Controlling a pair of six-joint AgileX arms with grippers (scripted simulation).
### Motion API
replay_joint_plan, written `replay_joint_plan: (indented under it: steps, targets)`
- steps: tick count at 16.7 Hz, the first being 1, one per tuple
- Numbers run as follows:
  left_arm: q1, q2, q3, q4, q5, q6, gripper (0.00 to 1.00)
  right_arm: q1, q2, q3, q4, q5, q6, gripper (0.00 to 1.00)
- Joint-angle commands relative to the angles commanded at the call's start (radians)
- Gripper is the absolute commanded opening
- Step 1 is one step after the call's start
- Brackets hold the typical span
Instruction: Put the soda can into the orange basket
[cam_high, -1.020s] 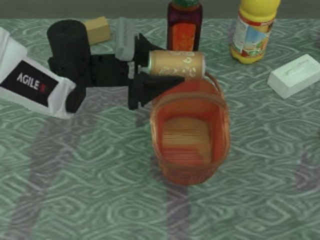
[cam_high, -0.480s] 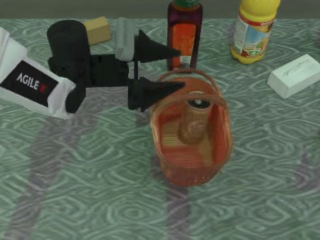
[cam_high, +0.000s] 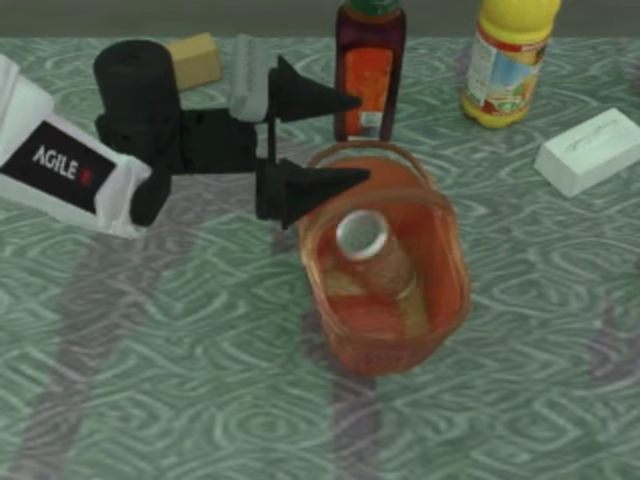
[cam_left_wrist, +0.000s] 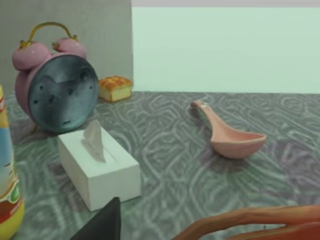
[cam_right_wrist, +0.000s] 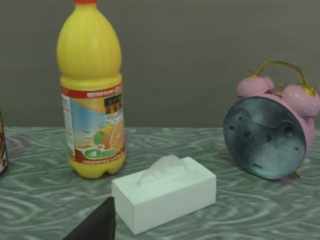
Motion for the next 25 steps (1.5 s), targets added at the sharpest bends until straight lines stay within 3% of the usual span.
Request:
replay_joint_plan:
  steps: [4,8,12,20,25]
  targets:
    - [0.023,-0.097,-0.029,-0.042,-0.061,-0.029,1.00,0.042,0.101,0.102,-0.089,-0.004,-0.059,1.00]
    - [0.080,-0.353,-0.107,-0.143,-0.207,-0.083,1.00,0.129,0.368,0.371,-0.298,-0.003,-0.193,1.00]
    - [0.151,-0.747,-0.259,-0.304,-0.418,-0.137,1.00,0.243,0.777,0.785,-0.583,-0.001,-0.375,1.00]
    - [0.272,-1.601,-0.735,-0.716,-0.899,-0.154,1.00,0.490,1.691,1.720,-1.200,-0.003,-0.762,1.00]
    - [0.313,-2.004,-1.005,-0.912,-1.126,-0.097,1.00,0.612,2.122,2.165,-1.490,-0.001,-0.951,1.00]
